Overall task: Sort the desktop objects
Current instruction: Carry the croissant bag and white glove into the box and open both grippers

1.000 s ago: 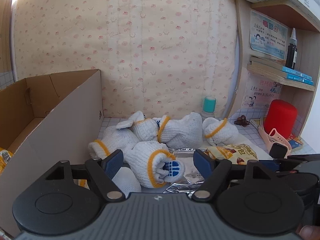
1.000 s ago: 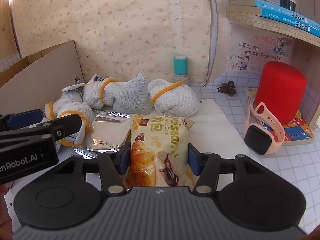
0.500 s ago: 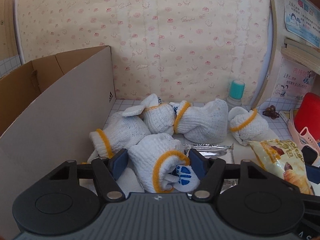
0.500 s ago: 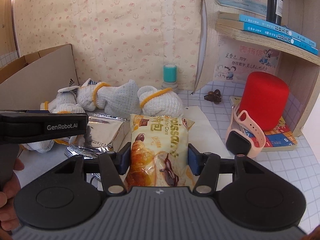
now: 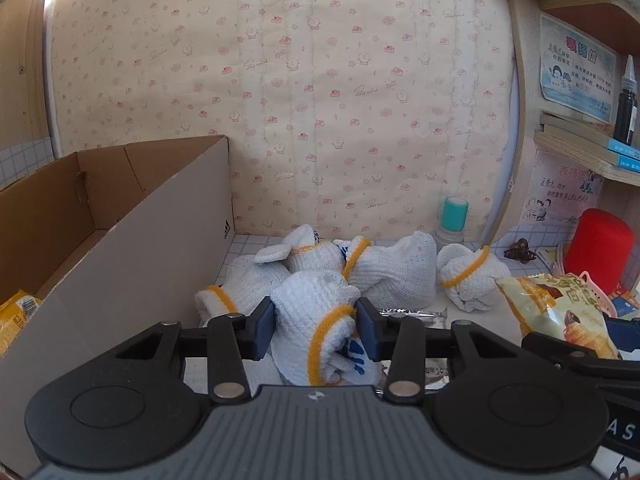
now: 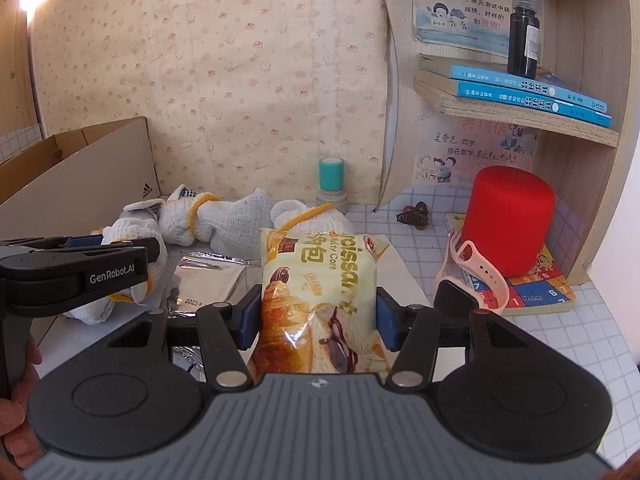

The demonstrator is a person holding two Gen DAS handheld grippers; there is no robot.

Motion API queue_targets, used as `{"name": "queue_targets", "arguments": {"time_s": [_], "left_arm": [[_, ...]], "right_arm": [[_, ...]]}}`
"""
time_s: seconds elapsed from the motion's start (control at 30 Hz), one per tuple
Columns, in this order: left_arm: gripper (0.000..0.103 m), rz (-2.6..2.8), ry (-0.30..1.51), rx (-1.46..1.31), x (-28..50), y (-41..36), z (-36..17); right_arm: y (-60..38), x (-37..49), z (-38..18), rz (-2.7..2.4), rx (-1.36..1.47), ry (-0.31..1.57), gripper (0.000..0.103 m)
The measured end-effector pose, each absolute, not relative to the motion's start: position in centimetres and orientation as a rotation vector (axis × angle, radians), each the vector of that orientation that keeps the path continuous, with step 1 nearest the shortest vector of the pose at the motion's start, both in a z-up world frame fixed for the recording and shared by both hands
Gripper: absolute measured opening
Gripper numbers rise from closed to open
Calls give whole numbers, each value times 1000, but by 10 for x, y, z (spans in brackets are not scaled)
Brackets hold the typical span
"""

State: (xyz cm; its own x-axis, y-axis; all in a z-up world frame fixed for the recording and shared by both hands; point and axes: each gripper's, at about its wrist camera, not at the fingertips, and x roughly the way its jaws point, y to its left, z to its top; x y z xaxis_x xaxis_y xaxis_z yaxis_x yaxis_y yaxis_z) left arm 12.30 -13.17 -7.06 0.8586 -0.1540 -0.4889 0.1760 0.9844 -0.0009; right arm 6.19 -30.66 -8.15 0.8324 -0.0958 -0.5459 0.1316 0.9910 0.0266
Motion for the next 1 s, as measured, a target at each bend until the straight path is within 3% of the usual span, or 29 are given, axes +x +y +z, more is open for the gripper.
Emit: {"name": "queue_targets", "arguments": {"time_s": [1.0], "left_arm": [[45, -171, 361, 40, 42, -92, 9]], "right_arm": [[-261, 14, -8, -62, 1, 440, 56]]}}
